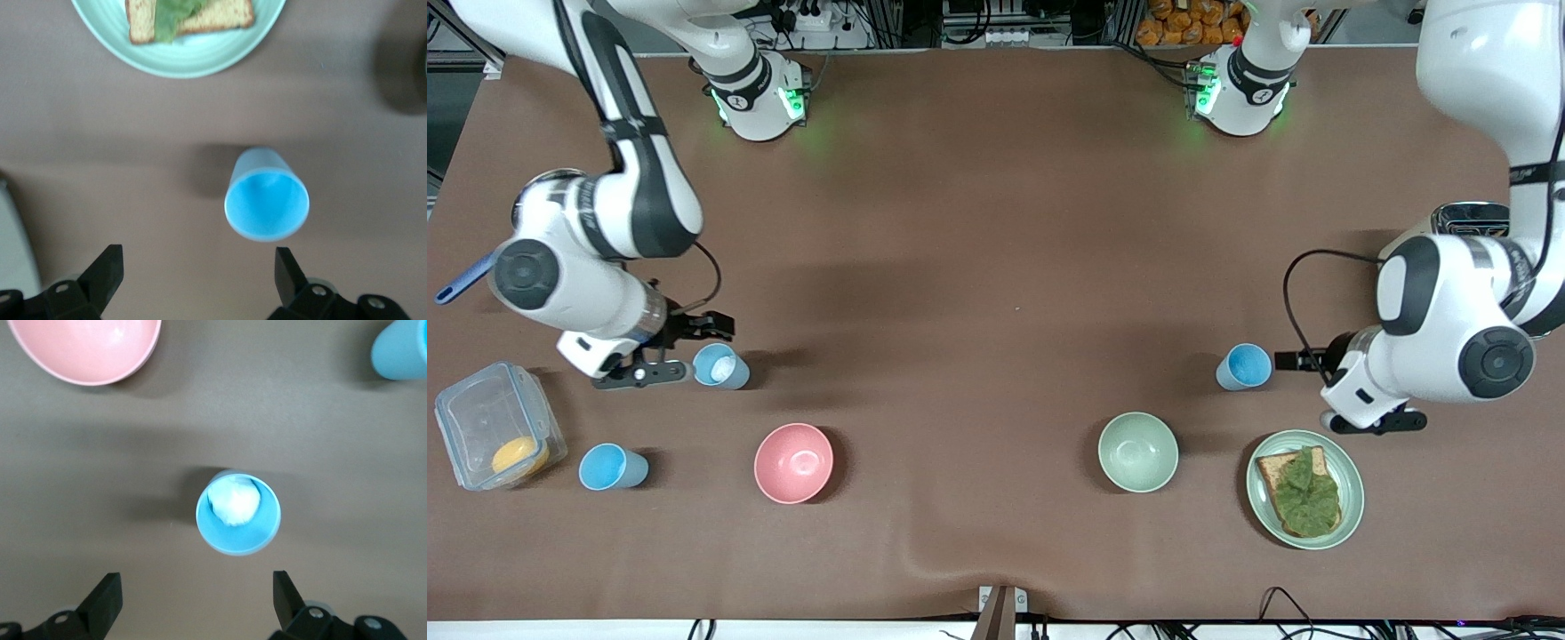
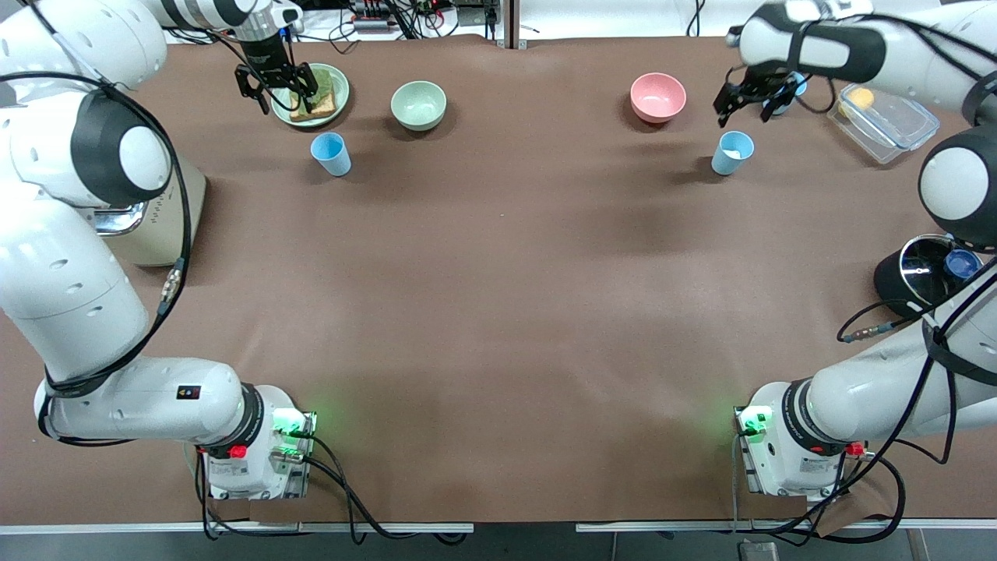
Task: Stack blue cups with both arms
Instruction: 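Grasp the blue cups with both grippers and lift them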
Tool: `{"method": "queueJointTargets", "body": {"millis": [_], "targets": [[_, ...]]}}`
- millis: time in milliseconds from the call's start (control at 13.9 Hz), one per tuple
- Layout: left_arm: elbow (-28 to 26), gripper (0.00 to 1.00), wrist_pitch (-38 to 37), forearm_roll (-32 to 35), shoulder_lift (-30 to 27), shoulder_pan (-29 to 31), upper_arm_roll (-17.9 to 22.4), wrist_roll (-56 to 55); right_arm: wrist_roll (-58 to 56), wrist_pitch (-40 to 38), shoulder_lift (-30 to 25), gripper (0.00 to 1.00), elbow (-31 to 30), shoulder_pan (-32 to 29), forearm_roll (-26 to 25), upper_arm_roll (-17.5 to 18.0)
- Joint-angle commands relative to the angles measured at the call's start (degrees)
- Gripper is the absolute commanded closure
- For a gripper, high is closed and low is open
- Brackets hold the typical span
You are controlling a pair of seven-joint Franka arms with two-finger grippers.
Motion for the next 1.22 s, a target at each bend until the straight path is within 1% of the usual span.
{"method": "queueJointTargets", "body": {"millis": [0, 144, 288, 360, 432, 504, 576, 647, 719, 791, 1151], "targets": [[1.09, 0.00, 1.06, 0.76, 2.54, 0.17, -0.13, -0.82, 2.56, 5.54, 1.89, 0.00, -2.10, 1.12, -1.62, -0.36], [1.09, 0.00, 2.29, 0.41, 4.13, -0.01, -0.13, -3.79, 2.56, 6.34, 3.12, 0.00, -2.10, 1.29, -1.62, -0.36], [1.00, 0.00, 5.27, -1.16, 4.84, 0.08, -0.22, -6.96, 2.56, 9.32, 4.80, 0.00, -2.10, 1.73, -1.71, -0.44], [0.65, 0.00, 6.15, -1.96, 4.93, 0.34, -0.22, -6.97, 2.56, 9.77, 5.58, 0.00, -2.02, 1.73, -1.88, -0.53], [0.39, 0.00, 6.16, -1.62, 4.93, 0.26, -0.22, -6.28, 2.56, 10.47, 6.29, 0.00, -1.84, 1.47, -3.28, -0.53], [-0.22, 0.00, 6.16, -1.27, 4.93, 0.08, -0.22, -6.10, 2.73, 10.74, 7.08, 0.15, -1.84, 1.38, -3.72, -0.53], [-0.75, 0.00, 6.16, -1.18, 4.93, 0.08, -0.13, -6.09, 4.39, 10.57, 7.87, 0.40, -1.84, 1.03, -3.29, -0.45], [-1.02, 0.00, 6.16, -1.18, 4.93, 0.25, -0.13, -6.01, 8.23, 10.39, 8.23, 0.72, -1.75, 1.64, -3.72, -0.53], [-1.19, 0.00, 6.16, -1.18, 4.84, 0.34, -0.13, -6.01, 10.45, 10.47, 9.19, 0.83, -1.49, 1.99, -3.90, -0.53], [-1.20, 0.00, 6.16, -1.18, 4.75, 0.34, -0.13, -6.01, 10.30, 10.39, 9.98, 0.99, -0.44, 2.08, -4.17, -0.53], [-0.76, 0.00, 5.99, -0.39, 3.61, -0.09, -0.04, -6.61, 8.55, 10.30, 12.88, 1.00, 4.65, 1.73, -6.71, -0.45]]}}
